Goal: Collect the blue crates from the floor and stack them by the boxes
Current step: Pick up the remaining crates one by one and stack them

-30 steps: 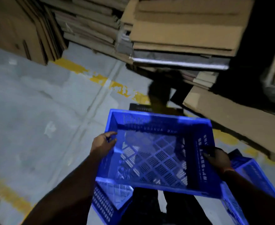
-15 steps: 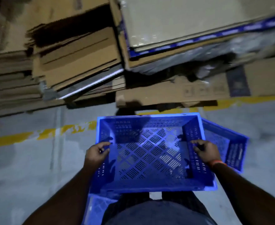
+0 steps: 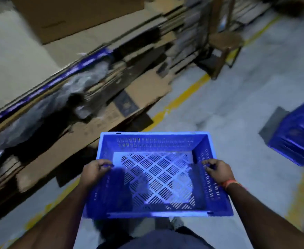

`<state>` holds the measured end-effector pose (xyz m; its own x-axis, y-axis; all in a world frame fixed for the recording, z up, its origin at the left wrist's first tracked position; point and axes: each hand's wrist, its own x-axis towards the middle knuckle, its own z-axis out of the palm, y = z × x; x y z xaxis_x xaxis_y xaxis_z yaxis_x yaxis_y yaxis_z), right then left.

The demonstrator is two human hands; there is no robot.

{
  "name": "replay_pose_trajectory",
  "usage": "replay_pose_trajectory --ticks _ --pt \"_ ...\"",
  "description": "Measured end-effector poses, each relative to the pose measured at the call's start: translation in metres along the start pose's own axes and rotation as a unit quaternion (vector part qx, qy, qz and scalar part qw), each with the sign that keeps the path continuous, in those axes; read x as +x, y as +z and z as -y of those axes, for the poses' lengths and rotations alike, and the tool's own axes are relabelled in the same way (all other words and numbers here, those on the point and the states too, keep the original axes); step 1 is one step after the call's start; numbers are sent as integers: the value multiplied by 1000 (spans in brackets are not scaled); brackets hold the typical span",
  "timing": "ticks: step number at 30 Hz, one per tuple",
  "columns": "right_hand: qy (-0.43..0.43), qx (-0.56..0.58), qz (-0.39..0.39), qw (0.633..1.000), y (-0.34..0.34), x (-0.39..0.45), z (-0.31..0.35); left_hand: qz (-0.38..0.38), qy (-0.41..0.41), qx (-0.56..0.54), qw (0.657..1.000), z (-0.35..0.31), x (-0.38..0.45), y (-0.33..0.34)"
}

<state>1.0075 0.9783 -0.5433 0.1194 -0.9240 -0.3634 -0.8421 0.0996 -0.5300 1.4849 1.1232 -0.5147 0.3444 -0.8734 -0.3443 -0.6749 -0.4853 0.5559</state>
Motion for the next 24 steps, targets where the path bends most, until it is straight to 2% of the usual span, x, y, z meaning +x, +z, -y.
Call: replay_pose_trajectory --ticks 6,12,19,24 --pt "83 34 -86 992 -120 5 -103 29 54 -9 998 -162 77 71" --pt "129 35 -133 982 -212 24 -174 64 116 25 991 -310 145 127" --pt "176 40 -152 972 -296 93 -234 112 153 34 981 -440 236 195" --pt "187 60 -159 968 -348 158 -262 121 147 18 981 -513 294 220"
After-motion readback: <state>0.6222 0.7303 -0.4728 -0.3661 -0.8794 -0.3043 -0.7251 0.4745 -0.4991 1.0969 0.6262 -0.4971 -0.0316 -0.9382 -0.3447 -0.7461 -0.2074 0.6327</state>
